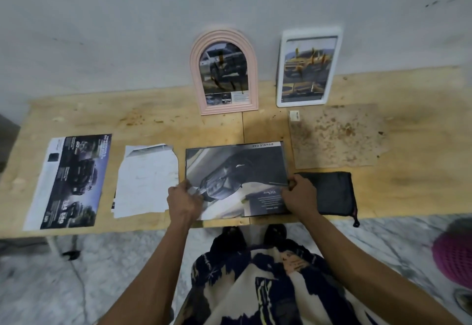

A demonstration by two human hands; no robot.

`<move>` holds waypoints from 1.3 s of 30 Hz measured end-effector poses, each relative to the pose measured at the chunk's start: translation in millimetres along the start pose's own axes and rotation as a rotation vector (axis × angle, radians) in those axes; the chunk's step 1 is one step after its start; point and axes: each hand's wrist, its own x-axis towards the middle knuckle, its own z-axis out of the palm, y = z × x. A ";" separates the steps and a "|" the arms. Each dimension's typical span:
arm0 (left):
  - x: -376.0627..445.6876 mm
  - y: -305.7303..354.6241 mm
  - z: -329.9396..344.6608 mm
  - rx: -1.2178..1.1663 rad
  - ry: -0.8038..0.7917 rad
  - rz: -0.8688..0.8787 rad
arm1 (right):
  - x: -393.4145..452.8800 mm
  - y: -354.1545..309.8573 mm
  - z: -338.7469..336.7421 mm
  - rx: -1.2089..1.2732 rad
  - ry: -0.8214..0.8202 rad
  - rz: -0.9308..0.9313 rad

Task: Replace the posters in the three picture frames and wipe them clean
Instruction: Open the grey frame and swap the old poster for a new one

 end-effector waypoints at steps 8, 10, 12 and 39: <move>0.8 -5.9 -2.3 0.321 -0.029 0.171 | -1.8 -0.9 8.8 -0.245 0.007 -0.047; 2.6 -9.0 -1.3 0.323 -0.054 0.217 | -4.9 -1.5 11.4 -0.352 0.012 -0.119; 5.1 -10.3 -1.2 0.317 -0.076 0.248 | -5.7 -3.5 13.3 -0.490 -0.037 -0.222; -29.3 87.5 59.0 0.039 0.036 0.409 | 30.9 28.2 -68.5 -0.234 0.239 -0.117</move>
